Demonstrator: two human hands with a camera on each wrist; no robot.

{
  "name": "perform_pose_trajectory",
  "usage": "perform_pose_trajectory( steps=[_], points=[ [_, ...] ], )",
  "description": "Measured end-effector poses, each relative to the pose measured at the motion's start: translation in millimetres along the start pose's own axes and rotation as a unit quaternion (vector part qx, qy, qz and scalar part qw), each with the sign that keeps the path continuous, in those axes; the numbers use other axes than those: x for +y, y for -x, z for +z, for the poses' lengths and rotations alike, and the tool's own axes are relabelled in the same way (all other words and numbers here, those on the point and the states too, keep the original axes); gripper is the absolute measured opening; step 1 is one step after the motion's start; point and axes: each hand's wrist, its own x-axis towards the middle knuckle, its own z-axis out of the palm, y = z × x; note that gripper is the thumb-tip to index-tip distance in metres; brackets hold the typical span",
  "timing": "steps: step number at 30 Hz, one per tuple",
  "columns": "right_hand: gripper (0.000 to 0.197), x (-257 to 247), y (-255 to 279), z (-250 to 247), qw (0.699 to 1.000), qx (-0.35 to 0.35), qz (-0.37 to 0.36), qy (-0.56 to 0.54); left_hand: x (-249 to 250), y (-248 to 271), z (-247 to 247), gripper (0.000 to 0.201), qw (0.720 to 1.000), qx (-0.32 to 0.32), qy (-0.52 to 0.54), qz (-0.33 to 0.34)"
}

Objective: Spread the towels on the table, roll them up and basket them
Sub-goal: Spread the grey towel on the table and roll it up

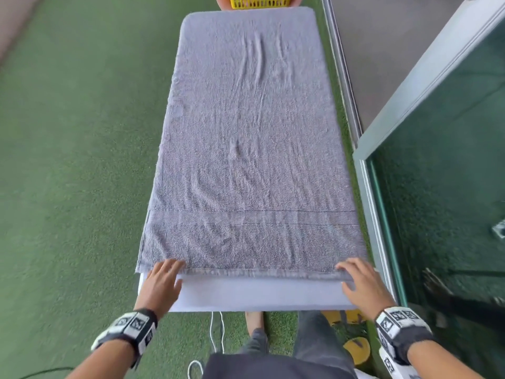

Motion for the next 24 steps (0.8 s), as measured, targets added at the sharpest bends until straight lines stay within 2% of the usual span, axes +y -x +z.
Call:
perform_pose_trajectory(
  steps=[2,5,11,13,17,19,22,24],
  points=[
    [0.035,1,-2,-2,0.999,0.034,-0.015,0.001,-7,-8,-1,0.047,0.999,-0.005,-0.027,0.024],
    [0.031,2,-6,-3,0.998,0.065,-0.010,0.002,-13,-16,-2,0.051,0.998,-0.003,-0.054,0.031],
    [0.038,-1,-11,-11,0.997,0.039,0.056,0.046,-18,-24,-3,0.068,0.996,0.003,-0.077,0.049],
    [0.028,-6,-11,-16,0.996,0.035,0.052,0.058,-15,-24,-9,0.061,0.995,0.010,-0.086,0.049],
    [0.027,-9,-8,-23,0.995,0.047,0.045,0.073,-15,-24,-22,0.014,0.996,0.035,-0.074,0.031],
    [0.033,-6,-8,-24,0.995,0.037,0.051,0.078,-17,-23,-24,0.015,0.997,0.053,-0.056,0.021],
    [0.044,-5,-7,-26,0.995,0.038,0.052,0.075,-22,-16,-22,0.030,0.997,0.066,-0.049,-0.003],
    [0.038,-4,-7,-26,0.995,0.060,0.054,0.055,-26,-12,-22,0.031,0.995,0.080,-0.050,-0.036]
  ],
)
